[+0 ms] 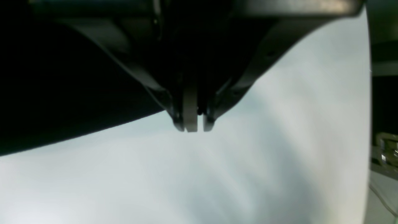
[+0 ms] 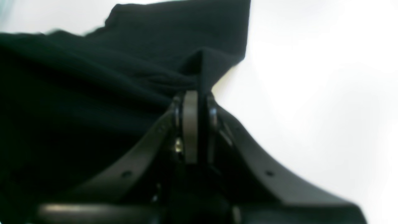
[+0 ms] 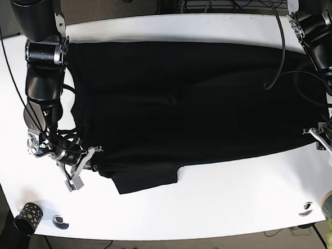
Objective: Fold the T-shirt properly
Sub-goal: 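Fold the grasped side edge over toward the shoulder edge with both grippers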
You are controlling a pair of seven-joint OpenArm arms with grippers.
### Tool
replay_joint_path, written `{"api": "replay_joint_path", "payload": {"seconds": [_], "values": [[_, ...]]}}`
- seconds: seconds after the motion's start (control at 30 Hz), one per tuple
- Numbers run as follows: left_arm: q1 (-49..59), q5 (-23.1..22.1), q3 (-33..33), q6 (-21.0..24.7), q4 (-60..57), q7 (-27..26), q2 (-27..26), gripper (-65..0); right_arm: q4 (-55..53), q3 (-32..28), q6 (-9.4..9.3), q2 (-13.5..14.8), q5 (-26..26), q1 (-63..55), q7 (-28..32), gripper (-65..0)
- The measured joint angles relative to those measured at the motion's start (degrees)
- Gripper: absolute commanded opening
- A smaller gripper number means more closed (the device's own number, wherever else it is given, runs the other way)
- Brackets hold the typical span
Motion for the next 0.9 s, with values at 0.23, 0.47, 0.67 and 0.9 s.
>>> {"api": "replay_joint_path", "payload": {"seconds": [0.23, 0.47, 0.67, 0.9], "values": [[0.07, 0.17, 0.00, 0.00, 2.29, 0.22, -0.02, -65.0, 5.09, 0.00, 0.00, -0.13, 0.11, -0.15, -2.58, -64.2], [0.15, 0.17, 0.00, -0.02, 2.29, 0.17, 0.00, -65.0, 5.25, 0.00, 0.02, -0.13, 0.00, -2.25, -3.69, -63.9], [-0.20, 0.17, -0.02, 0.02, 1.03, -0.04, 0.17, -65.0, 4.94, 0.00, 0.00, -0.13, -0.13, -2.34, -2.69, -63.7], [0.37, 0.44, -0.04, 0.02, -2.91, -2.64, 1.16, -65.0, 4.96, -0.09, 0.00, -1.42, -0.35, -4.15, -1.55, -63.9]]}}
